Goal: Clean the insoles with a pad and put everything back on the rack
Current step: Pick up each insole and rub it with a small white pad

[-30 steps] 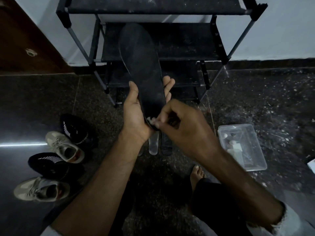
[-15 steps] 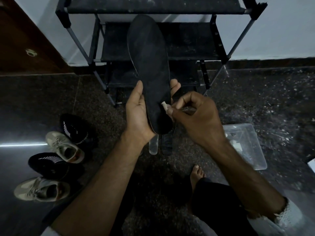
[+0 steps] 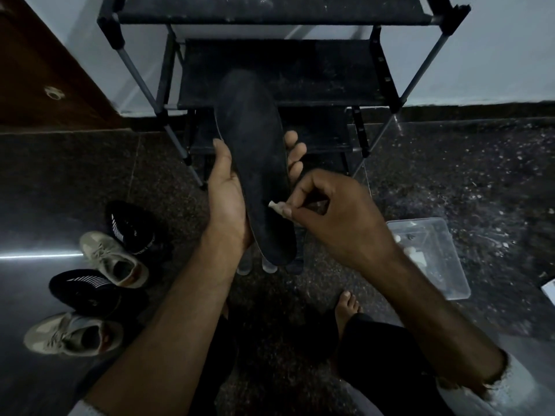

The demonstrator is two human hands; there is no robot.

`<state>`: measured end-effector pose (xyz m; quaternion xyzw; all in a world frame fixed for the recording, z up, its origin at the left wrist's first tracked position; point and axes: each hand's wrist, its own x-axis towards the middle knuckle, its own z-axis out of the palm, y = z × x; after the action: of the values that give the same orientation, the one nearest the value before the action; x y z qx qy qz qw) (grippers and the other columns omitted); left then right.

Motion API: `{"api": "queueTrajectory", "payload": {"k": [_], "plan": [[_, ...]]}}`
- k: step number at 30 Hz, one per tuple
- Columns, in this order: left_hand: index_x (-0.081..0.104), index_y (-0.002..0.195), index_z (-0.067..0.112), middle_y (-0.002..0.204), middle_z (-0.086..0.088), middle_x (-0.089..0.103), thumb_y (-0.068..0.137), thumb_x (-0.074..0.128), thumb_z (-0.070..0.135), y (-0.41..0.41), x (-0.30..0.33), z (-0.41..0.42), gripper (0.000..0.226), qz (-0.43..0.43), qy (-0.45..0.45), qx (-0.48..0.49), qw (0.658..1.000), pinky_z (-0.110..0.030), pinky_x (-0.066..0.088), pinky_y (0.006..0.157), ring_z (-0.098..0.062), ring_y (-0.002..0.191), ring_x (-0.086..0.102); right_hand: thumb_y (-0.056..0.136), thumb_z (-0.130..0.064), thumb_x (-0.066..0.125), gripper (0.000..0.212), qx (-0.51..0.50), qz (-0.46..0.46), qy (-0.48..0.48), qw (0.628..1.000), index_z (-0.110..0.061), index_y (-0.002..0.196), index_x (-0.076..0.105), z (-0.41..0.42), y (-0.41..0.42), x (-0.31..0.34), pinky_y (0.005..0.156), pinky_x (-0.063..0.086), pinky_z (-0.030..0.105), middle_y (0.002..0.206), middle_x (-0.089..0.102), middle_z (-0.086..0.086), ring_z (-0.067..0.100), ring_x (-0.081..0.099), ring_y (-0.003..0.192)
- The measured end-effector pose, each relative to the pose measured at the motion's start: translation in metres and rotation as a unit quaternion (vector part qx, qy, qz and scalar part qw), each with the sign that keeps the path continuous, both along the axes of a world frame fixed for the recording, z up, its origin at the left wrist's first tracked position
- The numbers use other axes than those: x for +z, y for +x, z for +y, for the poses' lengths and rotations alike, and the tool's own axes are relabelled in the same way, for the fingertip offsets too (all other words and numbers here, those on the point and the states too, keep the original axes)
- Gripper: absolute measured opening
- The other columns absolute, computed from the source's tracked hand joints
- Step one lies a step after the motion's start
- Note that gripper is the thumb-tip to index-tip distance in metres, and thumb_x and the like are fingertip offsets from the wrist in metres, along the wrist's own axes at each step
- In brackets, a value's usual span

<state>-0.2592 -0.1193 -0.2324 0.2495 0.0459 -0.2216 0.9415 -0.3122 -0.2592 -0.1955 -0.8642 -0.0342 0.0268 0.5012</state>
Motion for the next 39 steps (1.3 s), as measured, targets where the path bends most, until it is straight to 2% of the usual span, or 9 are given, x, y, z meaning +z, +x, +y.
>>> {"api": "queueTrajectory", "payload": {"k": [3,6,12,15,19,24,31,36,39], "plan": [[0.054,0.13,0.0,0.125,-0.019,0.061,0.096,0.021,0.064,-0.002,0.001,-0.006,0.08,0.022,0.011,0.006,1.0,-0.047,0.027,0.116,-0.033,0.124,0.055,0.085,-0.011,0.071,0.012,-0.038,-0.068,-0.045,0.996,-0.018,0.083,0.061,0.003,0.001,0.001,0.065,0.051,0.018,0.079,0.065,-0.01,0.003,0.063,0.077],[0.07,0.112,0.001,0.124,-0.02,0.062,0.096,0.024,0.064,-0.003,0.002,-0.01,0.08,0.036,0.03,0.009,0.999,-0.048,0.027,0.116,-0.033,0.126,0.054,0.088,-0.01,0.067,0.009,-0.041,-0.111,-0.108,0.987,-0.016,0.086,0.06,0.006,0.0,-0.004,0.065,0.052,0.031,0.081,0.065,-0.007,0.008,0.062,0.075],[0.064,0.12,0.0,0.118,-0.018,0.066,0.097,0.021,0.062,-0.001,0.004,-0.004,0.079,0.052,0.05,0.039,0.997,-0.043,0.029,0.116,-0.032,0.125,0.055,0.087,-0.015,0.07,0.011,0.129,-0.035,-0.057,0.989,-0.016,0.082,0.06,0.014,-0.007,0.008,0.063,0.052,0.031,0.078,0.065,-0.007,0.007,0.062,0.073],[0.056,0.129,-0.002,0.119,-0.017,0.065,0.097,0.02,0.063,-0.004,0.008,-0.008,0.08,0.047,0.065,0.027,0.996,-0.041,0.041,0.108,-0.031,0.123,0.057,0.087,-0.009,0.068,0.011,0.06,-0.068,-0.051,0.995,-0.014,0.082,0.06,0.013,-0.004,0.003,0.065,0.052,0.029,0.079,0.065,-0.007,0.005,0.062,0.075],[0.076,0.096,0.003,0.107,-0.016,0.071,0.096,0.018,0.064,-0.009,0.012,-0.013,0.084,0.047,0.075,-0.002,0.996,-0.042,0.049,0.098,-0.028,0.114,0.064,0.087,-0.007,0.068,0.012,-0.003,-0.098,-0.061,0.993,-0.013,0.081,0.06,0.007,0.0,-0.002,0.065,0.049,0.016,0.078,0.064,-0.007,0.0,0.06,0.076],[0.07,0.111,0.001,0.121,-0.018,0.064,0.097,0.021,0.062,-0.004,0.006,-0.005,0.079,0.059,0.056,0.028,0.996,-0.041,0.03,0.115,-0.032,0.125,0.054,0.086,-0.014,0.072,0.013,0.17,-0.013,-0.017,0.985,-0.014,0.08,0.06,0.012,-0.008,0.009,0.063,0.051,0.031,0.076,0.066,-0.005,0.008,0.062,0.072],[0.076,0.097,0.003,0.109,-0.016,0.071,0.096,0.014,0.064,-0.01,0.007,-0.014,0.087,0.033,0.084,-0.035,0.995,-0.042,0.046,0.102,-0.027,0.115,0.062,0.086,-0.004,0.068,0.022,-0.014,-0.084,-0.032,0.996,-0.02,0.078,0.056,0.003,0.001,-0.002,0.069,0.056,0.032,0.081,0.067,-0.006,0.005,0.065,0.079],[0.055,0.126,-0.002,0.13,-0.024,0.056,0.099,0.017,0.059,-0.008,0.005,-0.012,0.078,0.042,0.088,0.018,0.995,-0.045,0.035,0.112,-0.035,0.127,0.052,0.087,-0.016,0.07,0.018,0.103,-0.05,-0.011,0.993,-0.016,0.076,0.056,0.011,-0.004,0.004,0.067,0.054,0.038,0.077,0.067,-0.003,0.013,0.066,0.075],[0.057,0.124,-0.004,0.122,-0.024,0.062,0.099,0.021,0.059,-0.013,0.009,-0.017,0.077,0.032,0.109,0.003,0.993,-0.041,0.046,0.104,-0.034,0.12,0.058,0.087,-0.011,0.069,0.021,0.032,-0.072,0.002,0.997,-0.018,0.075,0.054,0.009,0.001,0.0,0.069,0.055,0.038,0.078,0.066,-0.003,0.012,0.065,0.076]]}}
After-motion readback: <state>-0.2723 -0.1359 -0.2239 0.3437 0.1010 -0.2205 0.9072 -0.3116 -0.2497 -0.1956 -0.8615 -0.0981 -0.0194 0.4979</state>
